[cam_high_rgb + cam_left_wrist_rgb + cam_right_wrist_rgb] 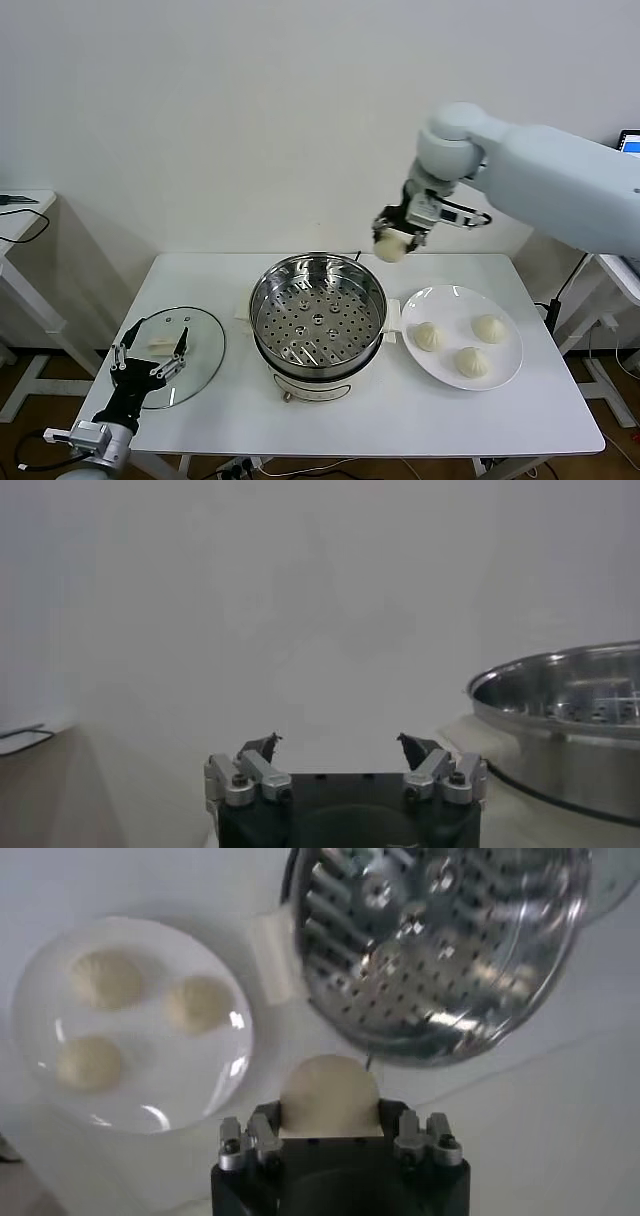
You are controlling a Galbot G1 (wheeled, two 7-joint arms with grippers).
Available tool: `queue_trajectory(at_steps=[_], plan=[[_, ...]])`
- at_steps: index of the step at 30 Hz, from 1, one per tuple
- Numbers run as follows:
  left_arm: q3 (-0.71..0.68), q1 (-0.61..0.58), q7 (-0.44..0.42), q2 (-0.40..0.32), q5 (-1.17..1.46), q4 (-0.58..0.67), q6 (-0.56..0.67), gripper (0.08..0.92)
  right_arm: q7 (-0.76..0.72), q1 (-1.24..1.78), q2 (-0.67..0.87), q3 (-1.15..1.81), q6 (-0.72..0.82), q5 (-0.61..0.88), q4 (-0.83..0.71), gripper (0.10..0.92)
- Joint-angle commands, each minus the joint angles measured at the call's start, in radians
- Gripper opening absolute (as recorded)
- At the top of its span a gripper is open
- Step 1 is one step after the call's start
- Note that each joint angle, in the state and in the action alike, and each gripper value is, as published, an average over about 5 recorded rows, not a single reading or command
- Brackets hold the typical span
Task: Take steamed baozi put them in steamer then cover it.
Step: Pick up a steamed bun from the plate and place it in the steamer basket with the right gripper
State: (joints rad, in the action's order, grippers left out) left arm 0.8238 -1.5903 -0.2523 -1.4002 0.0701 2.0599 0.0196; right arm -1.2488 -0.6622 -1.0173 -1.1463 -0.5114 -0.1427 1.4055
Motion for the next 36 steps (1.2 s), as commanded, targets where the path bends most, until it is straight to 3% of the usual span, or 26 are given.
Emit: queue_trajectory(at_steps=[1, 16, 30, 36], plan=[[0.017, 0.000, -0.003, 0.002, 0.002, -0.001, 0.001, 0.823, 0.020, 0.008, -0.153, -0.043, -0.041, 0.007, -0.038, 0.645], [0.047, 0.002, -0.015, 0.007, 0.008, -0.020, 0.001, 0.823, 0.043, 0.234, -0.308, 0.030, -0.105, -0.136, -0.302, 0.645], [0.045, 0.005, -0.016, 0.006, 0.009, -0.024, 0.003, 0.823, 0.054, 0.288, -0.324, 0.051, -0.099, -0.170, -0.378, 0.648], [0.045, 0.005, -0.016, 0.004, 0.009, -0.025, 0.005, 0.823, 0.069, 0.300, -0.327, 0.054, -0.101, -0.189, -0.389, 0.742]])
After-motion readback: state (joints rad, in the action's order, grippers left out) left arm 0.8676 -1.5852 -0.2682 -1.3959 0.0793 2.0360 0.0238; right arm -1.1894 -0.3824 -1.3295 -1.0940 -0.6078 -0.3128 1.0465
